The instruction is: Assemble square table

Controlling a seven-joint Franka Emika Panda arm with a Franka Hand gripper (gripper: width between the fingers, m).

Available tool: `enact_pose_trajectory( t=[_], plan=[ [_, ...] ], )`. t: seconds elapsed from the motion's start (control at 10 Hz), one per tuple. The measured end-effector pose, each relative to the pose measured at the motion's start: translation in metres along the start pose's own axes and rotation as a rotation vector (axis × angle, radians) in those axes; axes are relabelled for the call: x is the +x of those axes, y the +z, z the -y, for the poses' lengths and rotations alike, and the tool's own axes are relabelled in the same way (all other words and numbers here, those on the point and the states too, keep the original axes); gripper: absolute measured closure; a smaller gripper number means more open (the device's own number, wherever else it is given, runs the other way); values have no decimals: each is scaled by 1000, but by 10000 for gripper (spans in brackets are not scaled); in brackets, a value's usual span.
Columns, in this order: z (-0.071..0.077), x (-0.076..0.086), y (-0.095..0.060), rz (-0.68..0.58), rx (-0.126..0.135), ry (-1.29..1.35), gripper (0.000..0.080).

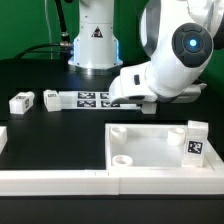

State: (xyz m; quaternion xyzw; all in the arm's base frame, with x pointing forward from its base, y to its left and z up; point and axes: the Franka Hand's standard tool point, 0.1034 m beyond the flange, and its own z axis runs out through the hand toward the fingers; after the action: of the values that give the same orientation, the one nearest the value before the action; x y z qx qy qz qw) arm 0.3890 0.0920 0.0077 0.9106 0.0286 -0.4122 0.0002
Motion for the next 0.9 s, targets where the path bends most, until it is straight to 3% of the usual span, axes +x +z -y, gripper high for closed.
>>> enact_pose_trajectory(
  t=[0.2, 0.4, 0.5, 0.6, 0.7, 0.9],
  plan=[
    [-15, 1, -55, -48, 28, -6, 515],
    [-28, -11, -99, -99, 32, -25, 515],
    [-34, -20, -111, -121, 33, -17, 515],
    [-35, -25, -105, -109, 27, -11, 515],
    [-35, -16, -107, -161, 24, -11, 515],
    [-38, -15, -113, -273, 28, -9, 515]
  ],
)
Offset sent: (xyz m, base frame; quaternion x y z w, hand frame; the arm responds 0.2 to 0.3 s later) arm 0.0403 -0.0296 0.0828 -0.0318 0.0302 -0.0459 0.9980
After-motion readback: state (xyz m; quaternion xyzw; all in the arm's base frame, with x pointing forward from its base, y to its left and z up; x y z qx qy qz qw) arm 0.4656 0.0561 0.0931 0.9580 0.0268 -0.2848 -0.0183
